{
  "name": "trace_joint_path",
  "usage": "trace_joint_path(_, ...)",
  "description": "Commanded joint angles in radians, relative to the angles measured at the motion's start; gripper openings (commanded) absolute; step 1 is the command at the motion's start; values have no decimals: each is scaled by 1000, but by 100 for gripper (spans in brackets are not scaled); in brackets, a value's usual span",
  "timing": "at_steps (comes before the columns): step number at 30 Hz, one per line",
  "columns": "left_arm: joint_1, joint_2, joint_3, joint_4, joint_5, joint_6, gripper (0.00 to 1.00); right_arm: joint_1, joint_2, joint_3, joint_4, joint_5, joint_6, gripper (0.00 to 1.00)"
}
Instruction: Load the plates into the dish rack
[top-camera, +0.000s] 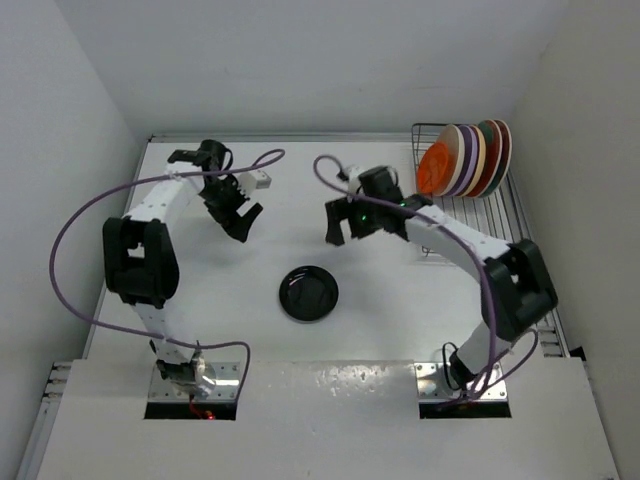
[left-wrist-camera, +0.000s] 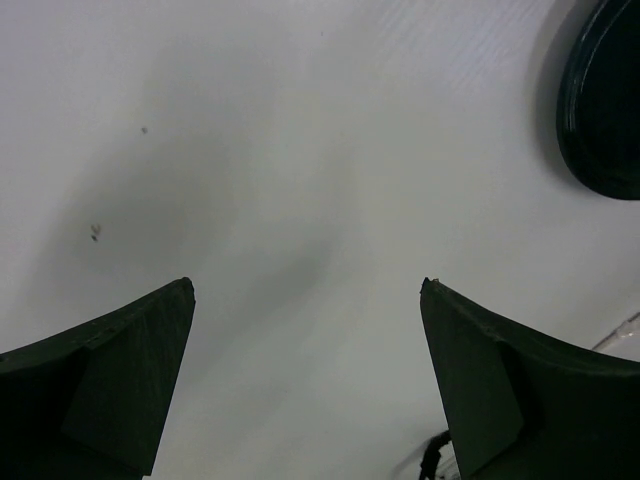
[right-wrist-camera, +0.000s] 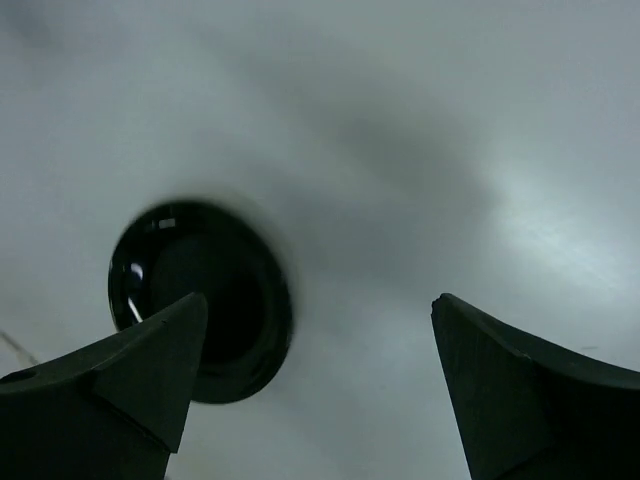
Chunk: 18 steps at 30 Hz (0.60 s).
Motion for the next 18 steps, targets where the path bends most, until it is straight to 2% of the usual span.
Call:
trace_joint_path(1,33,-162,-98,52,16,-51,100,70,101,-94,55,-201,134,91)
trace_joint_path(5,77,-312,-246,183,-84,-157,100,153,183,-107,51,-184,151,82)
trace_joint_path(7,114,-383,-308,230,-84,-168,100,177,215,-143,83,-181,168,81)
trace_joint_path(10,162,-522,-371,266,-75,-180,100,180,239,-195,122,-196,197,74)
trace_joint_path(13,183,-605,-404,267,-58,-238,100,202,262,-229,125,-195,186,61)
trace_joint_path(14,183,-616,-419,267,-79,-253,100,203,269,-242,132,-195,188,52)
trace_joint_path(15,183,-634,-445,267,-95,-272,100,208,272,-277,140,-190,200,49)
trace_joint_path(16,192,-635,-473,267,-127,-301,100,208,273,-291,170,-189,214,37)
trace_joint_path(18,202,-644,-494,267,-153,-333,100,210,270,-333,183,-183,224,21)
